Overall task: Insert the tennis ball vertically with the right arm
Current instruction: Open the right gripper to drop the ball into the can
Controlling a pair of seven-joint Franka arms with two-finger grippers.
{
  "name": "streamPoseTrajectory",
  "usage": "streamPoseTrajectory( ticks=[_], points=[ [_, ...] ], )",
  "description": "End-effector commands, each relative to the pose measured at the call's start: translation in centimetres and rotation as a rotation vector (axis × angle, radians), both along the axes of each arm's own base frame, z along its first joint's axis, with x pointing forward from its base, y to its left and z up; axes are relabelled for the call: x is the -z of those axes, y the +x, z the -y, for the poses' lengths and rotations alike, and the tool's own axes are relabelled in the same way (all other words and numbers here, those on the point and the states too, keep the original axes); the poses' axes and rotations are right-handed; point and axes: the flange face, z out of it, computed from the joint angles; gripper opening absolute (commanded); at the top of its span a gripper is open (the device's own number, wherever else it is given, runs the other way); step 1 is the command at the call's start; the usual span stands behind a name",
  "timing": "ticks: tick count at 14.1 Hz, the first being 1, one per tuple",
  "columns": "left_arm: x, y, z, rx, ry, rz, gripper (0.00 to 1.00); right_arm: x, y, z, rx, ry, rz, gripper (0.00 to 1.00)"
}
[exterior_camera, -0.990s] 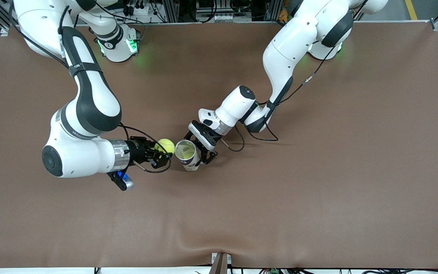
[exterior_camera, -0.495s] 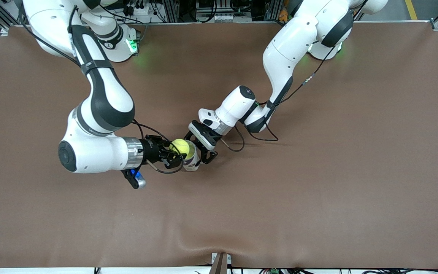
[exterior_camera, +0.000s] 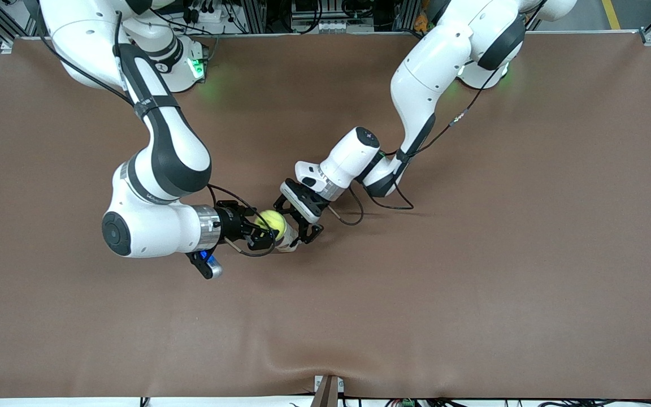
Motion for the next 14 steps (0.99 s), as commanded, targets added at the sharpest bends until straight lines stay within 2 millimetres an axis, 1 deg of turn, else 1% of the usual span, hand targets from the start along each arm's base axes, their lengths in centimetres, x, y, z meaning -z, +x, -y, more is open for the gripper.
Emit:
streamPoseTrajectory(
  ticks=[1, 4, 6, 7, 9, 11, 12, 13, 14],
  points=[
    [-0.1, -0.1, 0.1, -0.003, -0.015, 0.016, 0.84, -0.2, -0.3, -0.3, 0.0, -0.02, 0.007, 1.0],
    [-0.1, -0.1, 0.1, -0.003, -0.015, 0.016, 0.84, -0.3, -0.2, -0.2, 0.001, -0.021, 0.011, 1.0],
    [-0.1, -0.1, 0.1, -0.004, -0.016, 0.017, 0.84, -0.5, 0.1, 0.8, -0.01, -0.051, 0.032, 1.0],
    [-0.1, -0.1, 0.1, -0.004, -0.016, 0.017, 0.84, -0.3, 0.2, 1.3, -0.052, -0.085, 0.063, 1.0],
    [0.0, -0.1, 0.1, -0.004, -0.015, 0.016, 0.85, -0.1, 0.7, 3.1, -0.192, -0.153, 0.152, 1.0],
    [0.1, -0.2, 0.1, -0.002, -0.015, 0.016, 0.86, 0.0, 1.8, 7.0, -0.281, -0.188, 0.202, 1.0],
    [0.0, -0.2, 0.1, -0.003, -0.018, 0.019, 0.86, -0.5, 2.1, 9.4, -0.329, -0.195, 0.231, 1.0],
    [0.2, -0.3, 0.0, -0.003, -0.016, 0.017, 0.87, -0.9, 2.4, 12.4, -0.35, -0.195, 0.252, 1.0],
    [0.3, -0.4, 0.0, -0.002, -0.014, 0.015, 0.87, -0.9, 2.5, 14.8, -0.378, -0.186, 0.26, 1.0]
  ],
)
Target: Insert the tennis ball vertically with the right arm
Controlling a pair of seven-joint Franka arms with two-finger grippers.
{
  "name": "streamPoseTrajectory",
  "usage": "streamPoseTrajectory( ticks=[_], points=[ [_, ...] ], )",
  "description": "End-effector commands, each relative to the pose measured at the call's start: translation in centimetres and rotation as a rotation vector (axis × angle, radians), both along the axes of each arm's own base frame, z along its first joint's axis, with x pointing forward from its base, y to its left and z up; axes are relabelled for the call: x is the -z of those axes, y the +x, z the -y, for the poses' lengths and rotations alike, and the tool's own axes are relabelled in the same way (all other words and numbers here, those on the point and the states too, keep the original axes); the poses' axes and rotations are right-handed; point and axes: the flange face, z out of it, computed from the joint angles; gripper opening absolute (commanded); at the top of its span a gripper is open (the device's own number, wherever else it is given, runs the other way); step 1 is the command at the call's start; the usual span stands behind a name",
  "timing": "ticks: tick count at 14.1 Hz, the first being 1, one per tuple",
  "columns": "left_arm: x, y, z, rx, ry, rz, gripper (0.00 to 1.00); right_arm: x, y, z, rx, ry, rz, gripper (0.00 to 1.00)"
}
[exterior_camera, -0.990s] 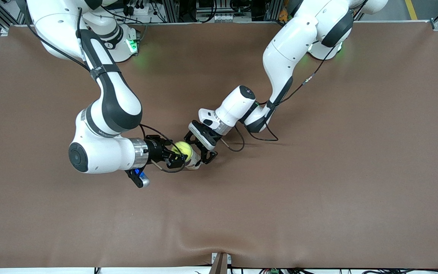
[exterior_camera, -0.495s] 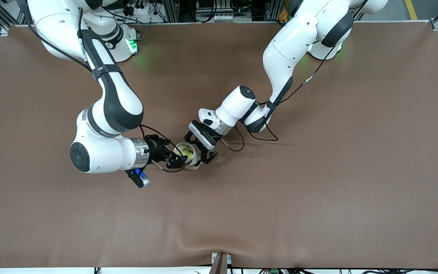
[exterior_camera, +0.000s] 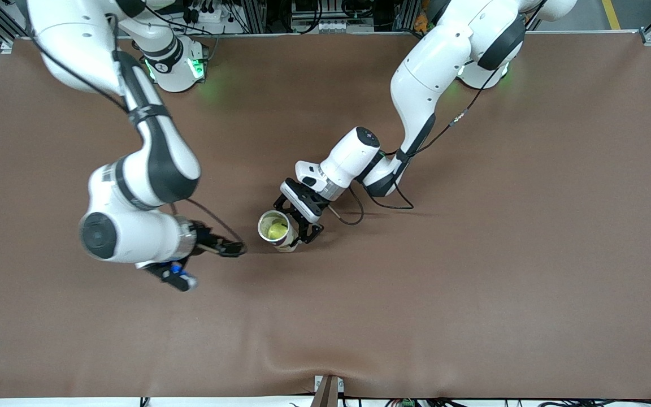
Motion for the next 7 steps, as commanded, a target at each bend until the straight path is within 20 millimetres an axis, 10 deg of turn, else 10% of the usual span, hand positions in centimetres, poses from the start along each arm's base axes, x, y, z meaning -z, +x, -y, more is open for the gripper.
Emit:
streamPoseTrajectory(
  ticks=[1, 7],
  points=[
    [0.4, -0.4, 0.0, -0.002, -0.01, 0.011, 0.87, -2.0, -0.8, 7.1, -0.105, 0.013, 0.035, 1.0],
    [1.1, -0.9, -0.3, -0.001, -0.007, 0.008, 1.0, -9.7, -6.8, 18.1, -0.319, -0.088, 0.137, 1.0]
  ],
)
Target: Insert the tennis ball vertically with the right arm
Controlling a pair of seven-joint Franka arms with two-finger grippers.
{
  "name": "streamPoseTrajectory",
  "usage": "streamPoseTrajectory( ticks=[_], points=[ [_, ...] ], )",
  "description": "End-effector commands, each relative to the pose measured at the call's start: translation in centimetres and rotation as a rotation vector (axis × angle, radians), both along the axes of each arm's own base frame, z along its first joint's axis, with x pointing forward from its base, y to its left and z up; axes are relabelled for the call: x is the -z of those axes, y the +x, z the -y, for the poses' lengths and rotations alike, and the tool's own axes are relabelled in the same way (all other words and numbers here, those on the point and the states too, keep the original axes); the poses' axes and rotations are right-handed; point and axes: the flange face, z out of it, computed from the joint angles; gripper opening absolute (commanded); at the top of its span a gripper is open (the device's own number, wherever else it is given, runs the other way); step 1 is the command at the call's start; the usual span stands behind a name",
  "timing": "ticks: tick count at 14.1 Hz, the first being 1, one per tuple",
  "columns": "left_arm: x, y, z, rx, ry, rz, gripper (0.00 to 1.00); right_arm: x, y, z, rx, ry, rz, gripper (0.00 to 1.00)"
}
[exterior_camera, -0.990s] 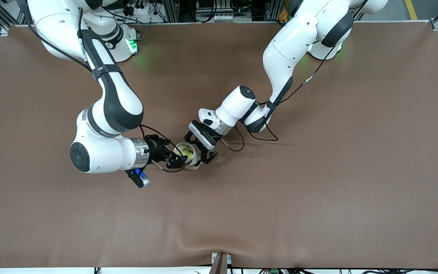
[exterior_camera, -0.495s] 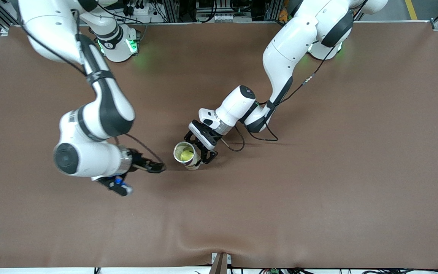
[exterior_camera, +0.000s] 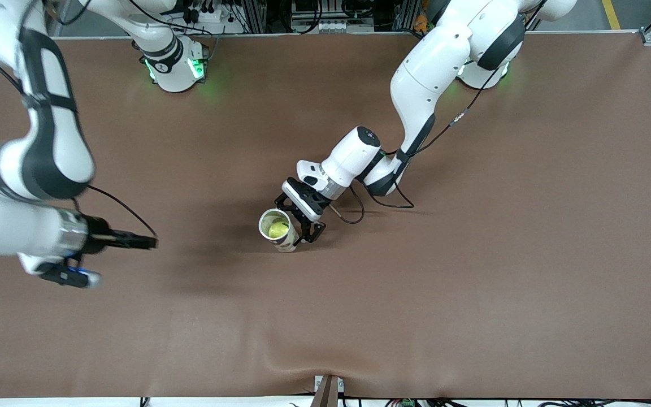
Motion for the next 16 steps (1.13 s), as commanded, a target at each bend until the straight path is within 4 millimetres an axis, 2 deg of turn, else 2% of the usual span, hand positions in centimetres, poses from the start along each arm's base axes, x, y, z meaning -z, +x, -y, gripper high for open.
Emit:
streamPoseTrajectory(
  ticks=[1, 3, 4, 6, 9, 12, 14, 16],
  points=[
    [0.4, -0.4, -0.1, -0.004, -0.01, 0.004, 1.0, -3.7, -6.0, 3.9, -0.081, -0.092, 0.03, 1.0],
    [1.3, -0.9, -0.5, -0.001, 0.006, -0.011, 1.0, -6.5, -8.3, 6.0, -0.093, -0.105, 0.065, 1.0],
    [1.6, -1.2, -0.7, 0.0, 0.015, -0.017, 1.0, -7.3, -9.1, 7.7, -0.076, -0.119, 0.062, 1.0],
    [2.4, -1.7, -1.2, 0.001, 0.024, -0.026, 1.0, -9.2, -10.5, 9.8, -0.073, -0.124, 0.044, 1.0],
    [3.4, -2.2, -2.0, 0.001, 0.038, -0.034, 1.0, -12.0, -12.2, 10.2, -0.068, -0.127, 0.053, 1.0],
    [3.1, -2.9, -2.6, 0.002, 0.05, -0.049, 1.0, -14.7, -13.9, 10.0, -0.062, -0.116, -0.013, 1.0],
    [3.3, -3.1, -3.2, 0.0, 0.061, -0.057, 1.0, -16.9, -13.8, 10.1, -0.06, -0.122, 0.015, 1.0],
    [3.1, -3.2, -3.9, -0.003, 0.069, -0.064, 1.0, -18.4, -14.0, 11.2, -0.038, -0.122, 0.031, 1.0]
  ],
)
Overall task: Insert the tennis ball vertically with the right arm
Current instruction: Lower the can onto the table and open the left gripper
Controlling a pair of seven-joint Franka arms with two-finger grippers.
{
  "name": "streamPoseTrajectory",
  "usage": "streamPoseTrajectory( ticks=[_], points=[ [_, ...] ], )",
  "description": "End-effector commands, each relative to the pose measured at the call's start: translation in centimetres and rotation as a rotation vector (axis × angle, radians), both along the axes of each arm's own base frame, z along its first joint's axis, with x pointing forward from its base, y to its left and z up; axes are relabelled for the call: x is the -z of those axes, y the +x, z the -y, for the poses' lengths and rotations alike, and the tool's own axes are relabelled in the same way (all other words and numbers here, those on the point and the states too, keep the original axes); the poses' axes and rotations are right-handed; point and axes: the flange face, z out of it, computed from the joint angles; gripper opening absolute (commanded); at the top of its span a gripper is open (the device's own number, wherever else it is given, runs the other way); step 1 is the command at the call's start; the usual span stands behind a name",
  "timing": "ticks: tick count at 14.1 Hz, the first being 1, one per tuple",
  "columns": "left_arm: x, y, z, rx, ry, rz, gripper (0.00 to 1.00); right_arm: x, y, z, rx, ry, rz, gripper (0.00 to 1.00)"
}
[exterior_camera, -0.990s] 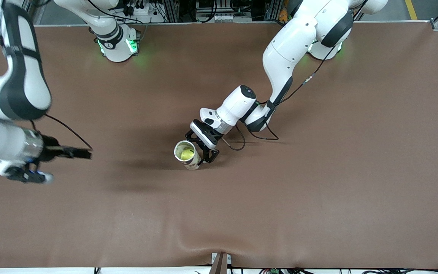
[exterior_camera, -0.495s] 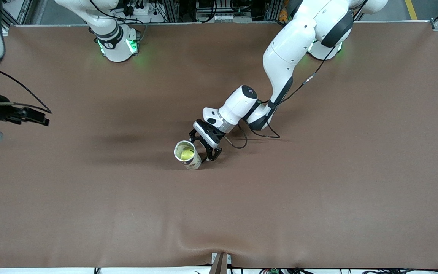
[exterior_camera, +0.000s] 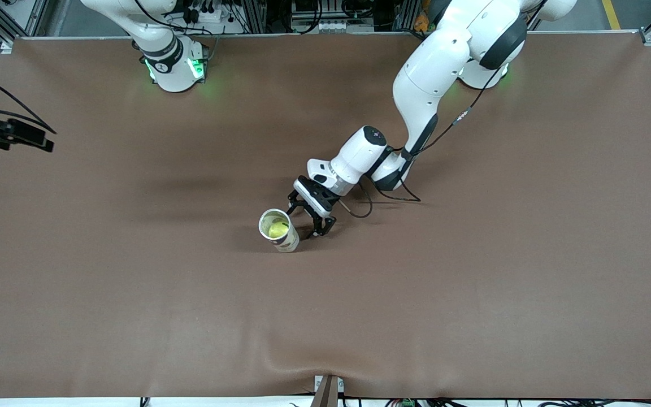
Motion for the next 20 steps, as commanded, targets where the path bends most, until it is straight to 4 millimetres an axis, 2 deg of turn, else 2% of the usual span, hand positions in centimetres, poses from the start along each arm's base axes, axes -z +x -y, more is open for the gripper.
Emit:
streamPoseTrajectory(
  ticks=[1, 4, 5, 6, 9, 10, 13, 20],
  points=[
    [-1.3, -0.3, -1.8, -0.015, 0.013, -0.01, 1.0, -2.1, -0.8, 1.4, 0.028, -0.015, -0.011, 1.0],
    [-1.4, -0.3, -2.8, -0.021, 0.026, -0.018, 1.0, -4.5, -1.3, 1.3, 0.031, -0.017, -0.005, 1.0],
    [-1.3, -0.5, -3.0, -0.021, 0.03, -0.022, 1.0, -4.7, -1.4, 1.0, 0.068, -0.02, -0.012, 1.0],
    [-1.6, 0.3, -4.1, -0.039, 0.032, -0.025, 1.0, -4.8, -1.5, 0.3, 0.088, -0.023, -0.03, 1.0],
    [-1.6, 0.5, -4.5, -0.047, 0.034, -0.027, 1.0, -5.3, -1.3, -0.6, 0.013, -0.071, -0.014, 1.0],
    [-1.6, 1.2, -5.3, -0.059, 0.036, -0.027, 1.0, -5.7, -1.3, -0.9, -0.027, -0.073, 0.001, 1.0],
    [-1.7, 2.0, -6.1, -0.085, 0.03, -0.035, 1.0, -5.8, -0.9, -0.6, -0.039, -0.077, 0.032, 1.0],
    [-3.6, 6.0, -9.3, -0.164, -0.005, -0.067, 1.0, -5.0, 0.2, -0.5, -0.064, -0.081, 0.061, 1.0]
  ],
)
